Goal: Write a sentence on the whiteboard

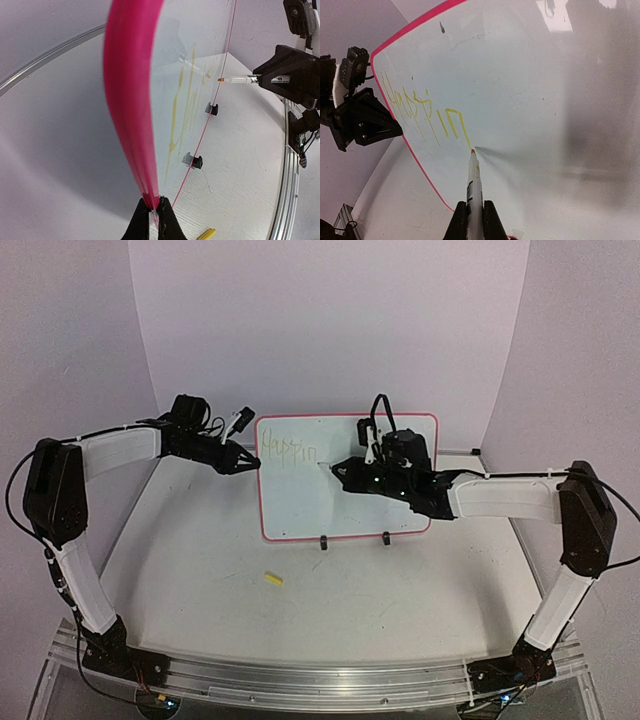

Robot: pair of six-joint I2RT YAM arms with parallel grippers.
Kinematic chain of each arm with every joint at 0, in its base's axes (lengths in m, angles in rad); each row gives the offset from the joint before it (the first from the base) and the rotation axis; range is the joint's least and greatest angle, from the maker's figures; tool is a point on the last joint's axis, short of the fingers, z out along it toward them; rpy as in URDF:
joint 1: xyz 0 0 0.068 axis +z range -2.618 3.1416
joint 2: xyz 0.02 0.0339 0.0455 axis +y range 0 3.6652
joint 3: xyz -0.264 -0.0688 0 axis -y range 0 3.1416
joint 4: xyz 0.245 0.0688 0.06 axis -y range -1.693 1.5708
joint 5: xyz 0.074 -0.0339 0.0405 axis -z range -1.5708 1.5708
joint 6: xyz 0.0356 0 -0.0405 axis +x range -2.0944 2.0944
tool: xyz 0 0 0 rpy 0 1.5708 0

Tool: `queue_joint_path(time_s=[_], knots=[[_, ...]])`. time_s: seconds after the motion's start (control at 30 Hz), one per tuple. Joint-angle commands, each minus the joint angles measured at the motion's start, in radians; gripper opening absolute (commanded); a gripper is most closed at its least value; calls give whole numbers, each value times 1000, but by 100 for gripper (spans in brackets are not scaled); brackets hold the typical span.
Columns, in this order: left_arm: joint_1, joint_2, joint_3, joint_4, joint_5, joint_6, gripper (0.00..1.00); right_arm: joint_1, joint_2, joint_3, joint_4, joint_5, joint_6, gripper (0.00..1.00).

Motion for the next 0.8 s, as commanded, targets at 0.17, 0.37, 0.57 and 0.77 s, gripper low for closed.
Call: queue_joint_path(time_s=[0.17,0.37,0.57,0.77], knots=[[-18,-52,-10,8,-36,47,0,-3,-57,28,68,8,-23,0],[-19,-58,-10,7,-41,49,0,-4,-22,59,67,12,-14,0],[-19,-59,-9,5,-41,49,0,-4,-1,64,45,52,-1,0],[-21,-56,-8,4,-41,48,0,-7,12,67,24,75,6,0]])
